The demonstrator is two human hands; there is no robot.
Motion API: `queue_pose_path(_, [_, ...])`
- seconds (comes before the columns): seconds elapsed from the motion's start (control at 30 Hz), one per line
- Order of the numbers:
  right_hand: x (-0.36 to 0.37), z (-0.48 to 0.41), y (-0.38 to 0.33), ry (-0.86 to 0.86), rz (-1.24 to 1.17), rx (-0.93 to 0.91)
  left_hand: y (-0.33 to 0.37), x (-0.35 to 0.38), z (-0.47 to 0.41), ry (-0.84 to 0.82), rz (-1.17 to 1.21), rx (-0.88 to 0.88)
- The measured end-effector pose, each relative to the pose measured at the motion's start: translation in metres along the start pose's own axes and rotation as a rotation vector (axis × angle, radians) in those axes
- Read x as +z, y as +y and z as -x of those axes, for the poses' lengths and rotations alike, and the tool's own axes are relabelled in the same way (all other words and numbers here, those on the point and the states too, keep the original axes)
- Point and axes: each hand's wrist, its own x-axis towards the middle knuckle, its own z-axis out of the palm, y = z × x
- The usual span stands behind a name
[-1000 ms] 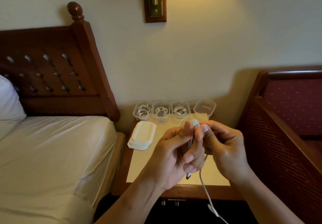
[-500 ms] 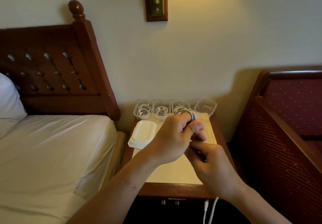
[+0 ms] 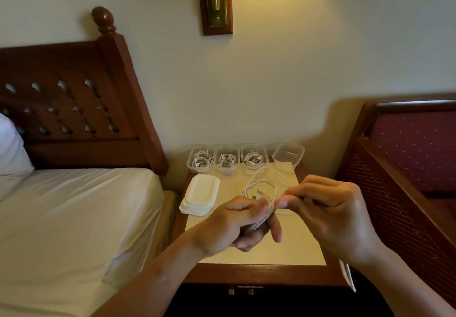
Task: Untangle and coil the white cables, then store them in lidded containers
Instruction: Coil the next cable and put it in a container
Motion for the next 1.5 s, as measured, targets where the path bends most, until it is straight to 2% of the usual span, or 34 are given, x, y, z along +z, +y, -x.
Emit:
queue_pose_path(0.17, [0.019, 0.0, 0.004, 0.129, -0.253, 0.059, 0.002, 0.022, 0.003, -0.088, 0.401, 0.179])
queue_pose_path(0.37, [0.045, 0.005, 0.005, 0.142, -0.528, 0.278, 0.009, 0.037, -0.005, 0.027, 0.564, 0.36])
queue_pose_path(0.5, [0.059, 0.017, 0.01, 0.063, -0.549, 0.39, 0.012, 0.034, -0.013, 0.082, 0.66, 0.448])
queue_pose_path(0.6, [0.067, 0.02, 0.006, 0.004, -0.444, 0.404, 0.018, 0.031, -0.019, 0.143, 0.686, 0.453])
queue_pose_path(0.7, [0.07, 0.022, 0.006, -0.068, -0.23, 0.374, 0.023, 0.026, -0.026, 0.31, 0.448, 0.4])
queue_pose_path(0.77, [0.07, 0.025, 0.007, -0.177, -0.083, 0.359, 0.026, 0.021, -0.029, 0.426, 0.145, 0.361])
queue_pose_path(0.87, [0.061, 0.024, -0.002, -0.27, 0.0, 0.349, 0.022, 0.005, -0.034, 0.539, -0.359, 0.298])
queue_pose_path(0.97, [0.047, 0.019, -0.006, -0.313, 0.143, 0.3, 0.016, -0.009, -0.036, 0.443, -0.873, 0.187])
queue_pose_path(1.03, [0.037, 0.016, -0.006, -0.3, 0.154, 0.273, 0.016, -0.014, -0.032, 0.326, -0.944, 0.116])
queue_pose_path(1.13, [0.017, 0.01, -0.007, -0.254, 0.028, 0.289, 0.023, -0.019, -0.022, 0.21, -0.824, -0.01])
queue_pose_path(1.27, [0.001, -0.002, -0.005, -0.115, -0.013, 0.187, 0.022, -0.018, -0.008, 0.097, -0.415, -0.076])
queue_pose_path(1.37, [-0.001, -0.01, -0.005, -0.056, -0.098, 0.143, 0.021, -0.011, -0.002, 0.049, -0.163, -0.055])
queue_pose_path(1.5, [0.004, -0.018, -0.005, -0.014, -0.22, 0.089, 0.017, -0.001, 0.005, 0.005, 0.106, 0.085])
